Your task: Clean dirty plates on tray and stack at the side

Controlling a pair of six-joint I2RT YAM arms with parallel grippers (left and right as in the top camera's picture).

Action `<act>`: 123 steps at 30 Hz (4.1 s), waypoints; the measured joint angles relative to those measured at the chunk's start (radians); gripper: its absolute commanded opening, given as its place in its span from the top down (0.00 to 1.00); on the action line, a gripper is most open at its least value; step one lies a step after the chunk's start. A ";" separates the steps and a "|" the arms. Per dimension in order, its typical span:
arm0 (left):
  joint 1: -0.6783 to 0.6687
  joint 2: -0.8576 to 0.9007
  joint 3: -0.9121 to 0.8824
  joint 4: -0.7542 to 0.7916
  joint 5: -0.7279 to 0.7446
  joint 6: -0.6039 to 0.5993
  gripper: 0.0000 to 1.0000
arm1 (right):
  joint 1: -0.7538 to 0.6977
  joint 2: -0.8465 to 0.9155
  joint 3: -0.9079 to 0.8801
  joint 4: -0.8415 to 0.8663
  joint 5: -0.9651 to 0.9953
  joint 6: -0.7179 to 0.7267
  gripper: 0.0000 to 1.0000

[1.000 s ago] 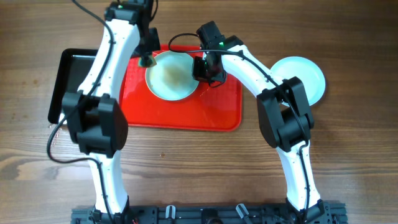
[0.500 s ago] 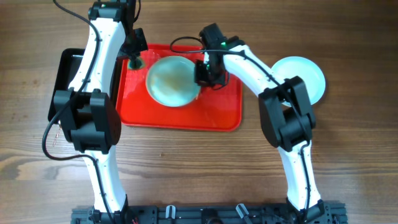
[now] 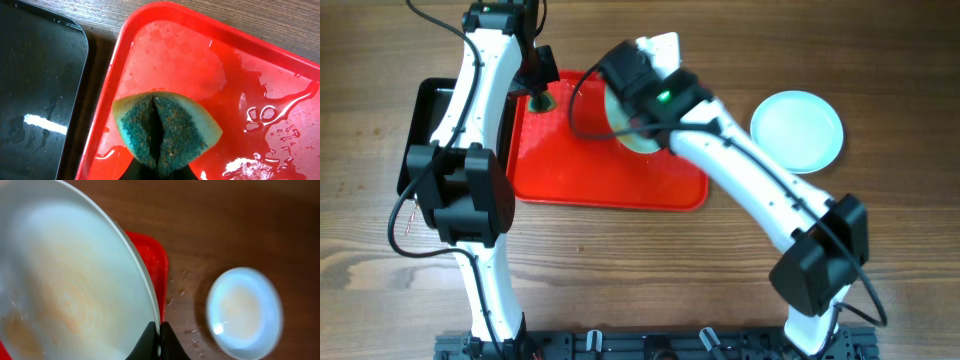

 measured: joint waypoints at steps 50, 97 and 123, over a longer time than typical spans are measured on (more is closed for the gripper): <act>0.000 0.000 0.000 0.007 0.019 0.000 0.96 | -0.932 -0.010 -0.268 0.023 -0.811 -0.107 0.82; 0.333 -0.540 -0.152 0.024 0.125 0.039 0.00 | -0.753 -0.712 0.029 -0.166 -0.953 -0.048 0.00; 0.333 -0.539 -0.152 0.020 0.124 0.038 0.00 | -0.753 -1.871 -1.832 1.058 -0.797 -0.144 0.00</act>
